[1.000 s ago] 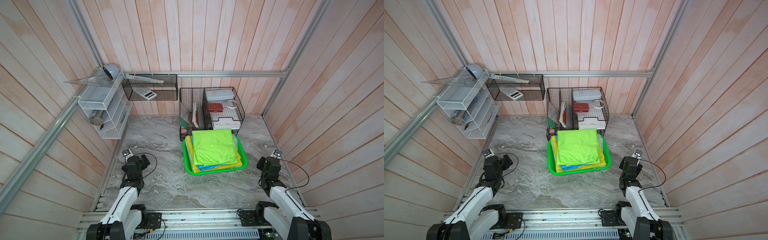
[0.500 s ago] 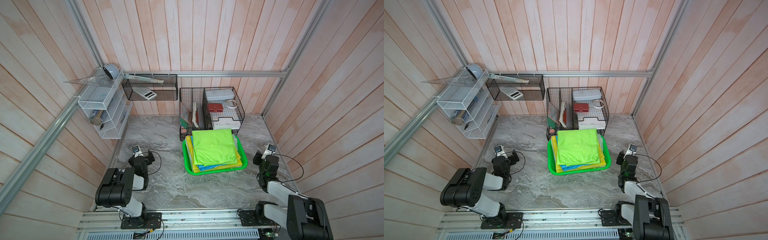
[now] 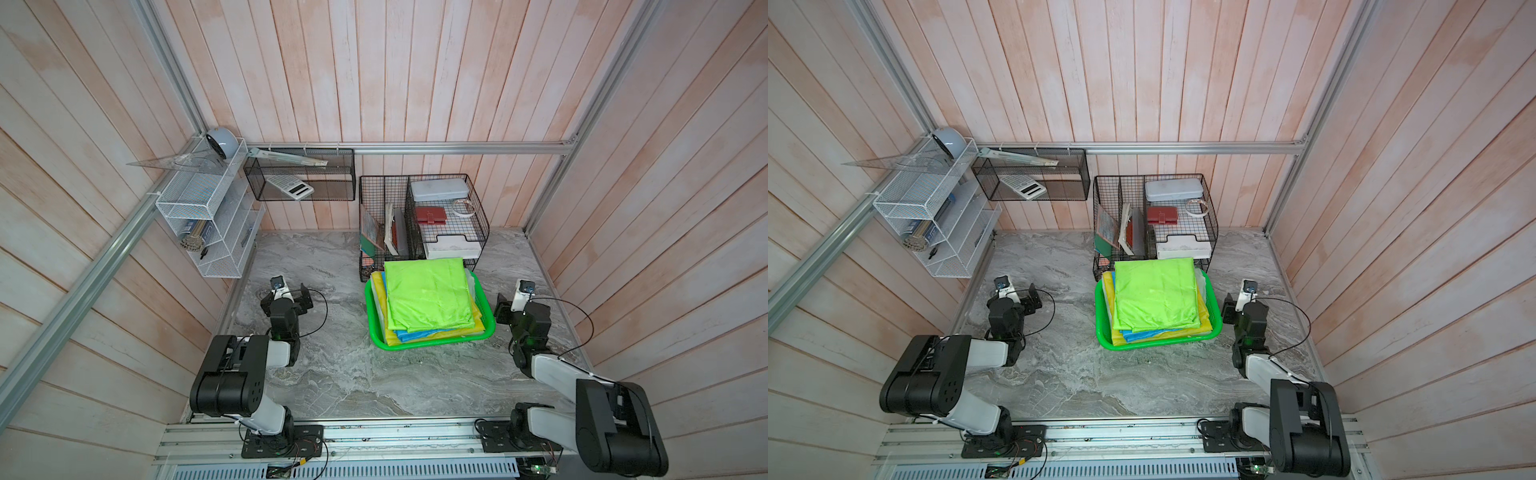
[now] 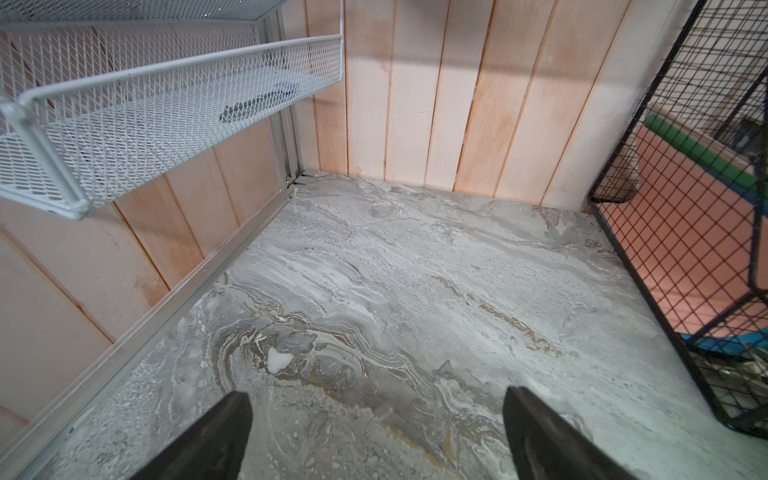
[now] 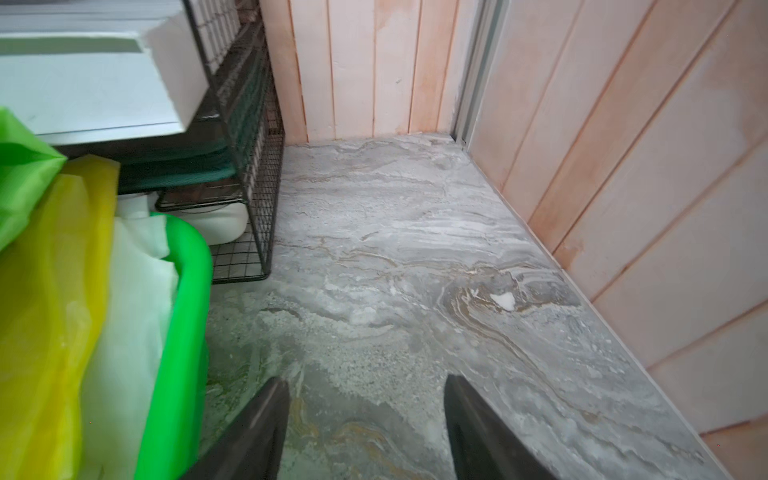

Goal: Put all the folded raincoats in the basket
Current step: Reset both arms

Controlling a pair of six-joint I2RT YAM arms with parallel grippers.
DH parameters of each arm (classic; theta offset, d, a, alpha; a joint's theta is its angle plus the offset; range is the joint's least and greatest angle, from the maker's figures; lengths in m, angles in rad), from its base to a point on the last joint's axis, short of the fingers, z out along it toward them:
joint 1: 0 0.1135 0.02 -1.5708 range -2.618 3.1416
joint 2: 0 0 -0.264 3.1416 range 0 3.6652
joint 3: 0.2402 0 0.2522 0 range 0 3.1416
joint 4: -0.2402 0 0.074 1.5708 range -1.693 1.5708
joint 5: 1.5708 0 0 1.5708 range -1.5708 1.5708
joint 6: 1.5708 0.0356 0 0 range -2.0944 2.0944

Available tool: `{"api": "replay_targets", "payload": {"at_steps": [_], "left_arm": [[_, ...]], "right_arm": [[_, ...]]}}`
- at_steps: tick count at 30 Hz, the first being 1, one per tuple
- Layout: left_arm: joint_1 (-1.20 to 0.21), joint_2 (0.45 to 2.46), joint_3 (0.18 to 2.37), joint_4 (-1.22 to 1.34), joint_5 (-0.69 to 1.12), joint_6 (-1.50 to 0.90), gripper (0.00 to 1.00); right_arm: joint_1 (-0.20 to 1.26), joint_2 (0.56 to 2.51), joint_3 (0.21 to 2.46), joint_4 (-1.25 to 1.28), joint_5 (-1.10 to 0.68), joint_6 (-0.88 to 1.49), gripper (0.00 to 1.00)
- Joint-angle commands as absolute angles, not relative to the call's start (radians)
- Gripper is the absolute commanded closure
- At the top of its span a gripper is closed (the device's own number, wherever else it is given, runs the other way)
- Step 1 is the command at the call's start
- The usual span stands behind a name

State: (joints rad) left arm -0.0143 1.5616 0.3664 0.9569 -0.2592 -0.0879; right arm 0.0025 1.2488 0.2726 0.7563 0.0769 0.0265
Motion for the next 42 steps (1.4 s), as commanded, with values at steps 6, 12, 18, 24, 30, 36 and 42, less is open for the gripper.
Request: {"api": "replay_targets", "payload": {"at_steps": [6,12,18,24,30,36,42], "left_arm": [[-0.015,1.559,0.360,0.946,-0.260,-0.076,0.00],[-0.012,1.562,0.374,0.924,-0.258,-0.077,0.00],[-0.011,1.558,0.375,0.921,-0.257,-0.078,0.00],[-0.011,1.561,0.375,0.922,-0.257,-0.078,0.00],[-0.011,1.561,0.375,0.922,-0.256,-0.078,0.00],[-0.011,1.561,0.375,0.922,-0.256,-0.078,0.00],[-0.011,1.561,0.375,0.922,-0.256,-0.078,0.00]], "right_arm": [[0.016,1.548,0.223,1.182,0.172,0.060,0.32],[-0.034,1.496,0.420,0.740,0.057,0.087,0.02],[-0.033,1.545,0.326,0.994,0.033,0.077,0.02],[-0.030,1.553,0.378,0.911,0.013,0.063,0.02],[-0.029,1.555,0.376,0.922,0.008,0.061,0.02],[-0.029,1.557,0.376,0.922,0.007,0.062,0.02],[-0.030,1.561,0.387,0.905,0.002,0.061,0.02]]}}
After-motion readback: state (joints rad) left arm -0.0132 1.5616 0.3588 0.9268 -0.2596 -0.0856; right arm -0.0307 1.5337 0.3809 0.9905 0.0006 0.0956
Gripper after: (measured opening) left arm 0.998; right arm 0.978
